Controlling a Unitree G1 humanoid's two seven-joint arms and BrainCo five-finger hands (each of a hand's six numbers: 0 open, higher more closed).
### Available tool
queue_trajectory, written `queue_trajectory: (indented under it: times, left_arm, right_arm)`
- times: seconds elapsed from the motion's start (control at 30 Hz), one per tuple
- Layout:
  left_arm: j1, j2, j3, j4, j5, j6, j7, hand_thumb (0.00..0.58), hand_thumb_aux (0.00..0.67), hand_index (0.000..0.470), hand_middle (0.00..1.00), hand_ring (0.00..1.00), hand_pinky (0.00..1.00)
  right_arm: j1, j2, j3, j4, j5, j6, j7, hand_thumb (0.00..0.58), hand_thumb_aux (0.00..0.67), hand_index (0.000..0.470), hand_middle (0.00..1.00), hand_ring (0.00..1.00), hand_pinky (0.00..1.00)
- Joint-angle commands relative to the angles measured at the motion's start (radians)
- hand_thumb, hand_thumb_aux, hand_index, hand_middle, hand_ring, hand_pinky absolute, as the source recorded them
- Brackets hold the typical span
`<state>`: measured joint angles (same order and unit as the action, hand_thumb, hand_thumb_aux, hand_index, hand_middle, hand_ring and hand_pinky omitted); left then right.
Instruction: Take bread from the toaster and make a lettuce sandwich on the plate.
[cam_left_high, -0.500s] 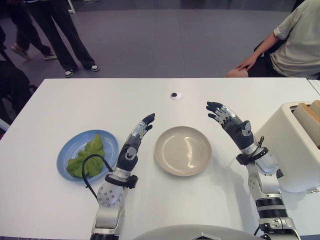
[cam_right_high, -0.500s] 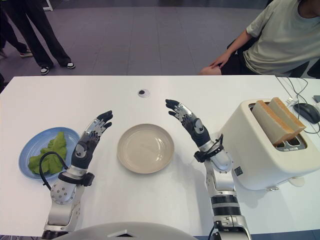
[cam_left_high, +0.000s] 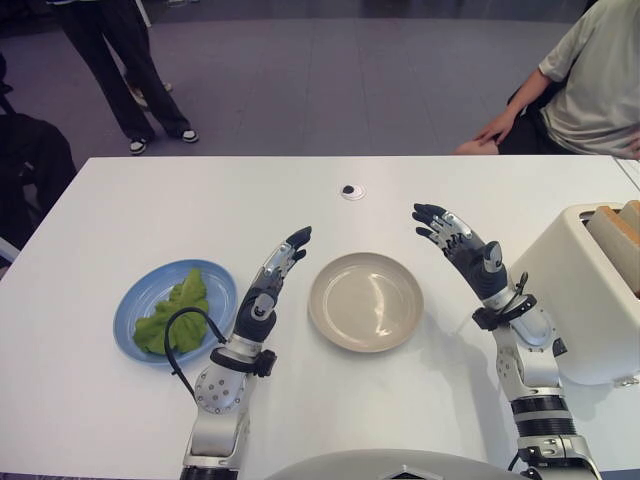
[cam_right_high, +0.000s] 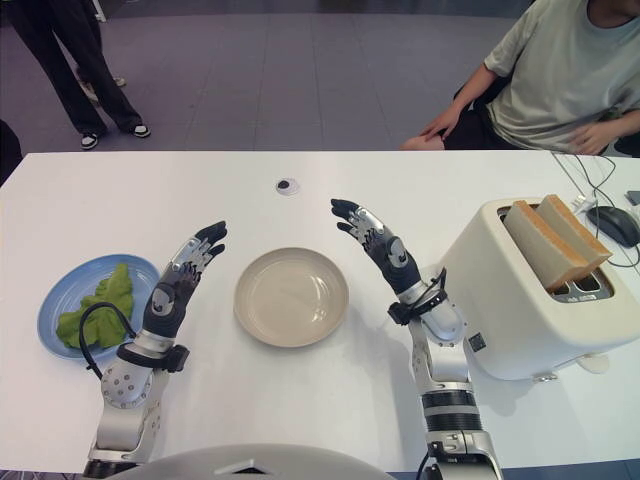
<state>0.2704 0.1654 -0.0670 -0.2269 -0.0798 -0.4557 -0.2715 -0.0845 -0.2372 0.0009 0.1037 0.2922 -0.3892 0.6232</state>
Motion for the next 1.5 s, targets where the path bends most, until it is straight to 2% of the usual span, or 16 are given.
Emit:
queue_trajectory:
  times: [0.03, 0.17, 0.27, 0.37, 0.53, 0.7, 0.8, 0.93, 1.13, 1.17, 1.2, 1.23, 1.3, 1.33, 1.43, 1.5]
  left_arm:
    - [0.002, 0.002, -0.001, 0.004, -0.007, 0.016, -0.004, 0.0, 0.0, 0.0, 0.0, 0.0, 0.0]
    - [0.004, -0.001, -0.003, 0.007, -0.004, 0.012, -0.001, 0.0, 0.0, 0.0, 0.0, 0.0, 0.0]
    - [-0.002, -0.006, -0.013, 0.013, -0.002, 0.013, -0.004, 0.0, 0.0, 0.0, 0.0, 0.0, 0.0]
    - [0.008, -0.013, -0.018, 0.007, 0.007, 0.011, 0.004, 0.0, 0.0, 0.0, 0.0, 0.0, 0.0]
    - [0.013, -0.028, -0.041, 0.004, 0.027, 0.011, 0.013, 0.0, 0.0, 0.0, 0.0, 0.0, 0.0]
    - [0.001, -0.04, -0.061, 0.02, 0.041, 0.006, 0.015, 0.0, 0.0, 0.0, 0.0, 0.0, 0.0]
    - [0.003, -0.044, -0.068, 0.022, 0.052, 0.003, 0.024, 0.0, 0.0, 0.0, 0.0, 0.0, 0.0]
    - [-0.008, -0.048, -0.074, 0.031, 0.059, 0.004, 0.029, 0.0, 0.0, 0.0, 0.0, 0.0, 0.0]
    - [-0.011, -0.046, -0.073, 0.039, 0.061, -0.002, 0.032, 0.0, 0.0, 0.0, 0.0, 0.0, 0.0]
    - [-0.013, -0.046, -0.074, 0.041, 0.061, -0.002, 0.032, 0.0, 0.0, 0.0, 0.0, 0.0, 0.0]
    - [-0.015, -0.045, -0.074, 0.042, 0.06, -0.002, 0.03, 0.0, 0.0, 0.0, 0.0, 0.0, 0.0]
    - [-0.016, -0.044, -0.073, 0.042, 0.059, -0.002, 0.029, 0.0, 0.0, 0.0, 0.0, 0.0, 0.0]
    - [-0.013, -0.043, -0.071, 0.04, 0.058, -0.003, 0.029, 0.0, 0.0, 0.0, 0.0, 0.0, 0.0]
    - [-0.011, -0.042, -0.07, 0.039, 0.058, -0.004, 0.03, 0.0, 0.0, 0.0, 0.0, 0.0, 0.0]
    - [-0.01, -0.041, -0.068, 0.039, 0.057, -0.005, 0.031, 0.0, 0.0, 0.0, 0.0, 0.0, 0.0]
    - [-0.009, -0.04, -0.066, 0.039, 0.056, -0.006, 0.031, 0.0, 0.0, 0.0, 0.0, 0.0, 0.0]
  right_arm:
    - [0.012, -0.007, 0.005, 0.0, -0.006, 0.011, 0.01, 0.0, 0.0, 0.0, 0.0, 0.0, 0.0]
    - [0.025, -0.024, 0.017, -0.038, -0.001, 0.009, 0.042, 0.0, 0.0, 0.0, 0.0, 0.0, 0.0]
    - [0.081, -0.098, -0.007, -0.28, 0.059, 0.079, 0.062, 0.0, 0.0, 0.0, 0.0, 0.0, 0.0]
    - [0.091, -0.191, -0.052, -0.405, 0.043, 0.161, 0.063, 0.0, 0.0, 0.0, 0.0, 0.0, 0.0]
    - [0.096, -0.404, -0.327, -0.65, 0.313, 0.383, 0.047, 0.0, 0.0, 0.0, 0.0, 0.0, 0.0]
    - [0.077, -0.581, -0.628, -0.549, 0.288, 0.404, 0.07, 0.0, 0.0, 0.0, 0.0, 0.0, 0.0]
    - [0.066, -0.699, -0.721, -0.409, 0.179, 0.385, 0.097, 0.0, 0.0, 0.0, 0.0, 0.0, 0.0]
    - [0.18, -0.821, -0.712, -0.11, -0.202, 0.224, 0.058, 0.0, 0.0, 0.0, 0.0, 0.0, 0.0]
    - [0.212, -0.837, -0.616, 0.148, -0.373, 0.108, -0.009, 0.0, 0.0, 0.0, 0.0, 0.0, 0.0]
    - [0.217, -0.838, -0.601, 0.181, -0.392, 0.09, -0.02, 0.062, 0.037, 0.026, 0.0, 0.0, 0.0]
    - [0.228, -0.838, -0.588, 0.206, -0.407, 0.074, -0.027, 0.201, 0.129, 0.09, 0.0, 0.0, 0.0]
    - [0.235, -0.839, -0.573, 0.225, -0.421, 0.058, -0.032, 0.278, 0.187, 0.131, 0.0, 0.0, 0.0]
    - [0.229, -0.842, -0.548, 0.251, -0.431, 0.04, -0.039, 0.31, 0.213, 0.149, 0.0, 0.0, 0.0]
    - [0.22, -0.844, -0.536, 0.262, -0.433, 0.035, -0.042, 0.379, 0.276, 0.194, 0.0, 0.0, 0.0]
    - [0.201, -0.851, -0.512, 0.293, -0.436, 0.025, -0.06, 0.443, 0.344, 0.241, 0.0, 0.0, 0.0]
    - [0.19, -0.855, -0.5, 0.306, -0.437, 0.022, -0.07, 0.449, 0.352, 0.247, 0.0, 0.0, 0.0]
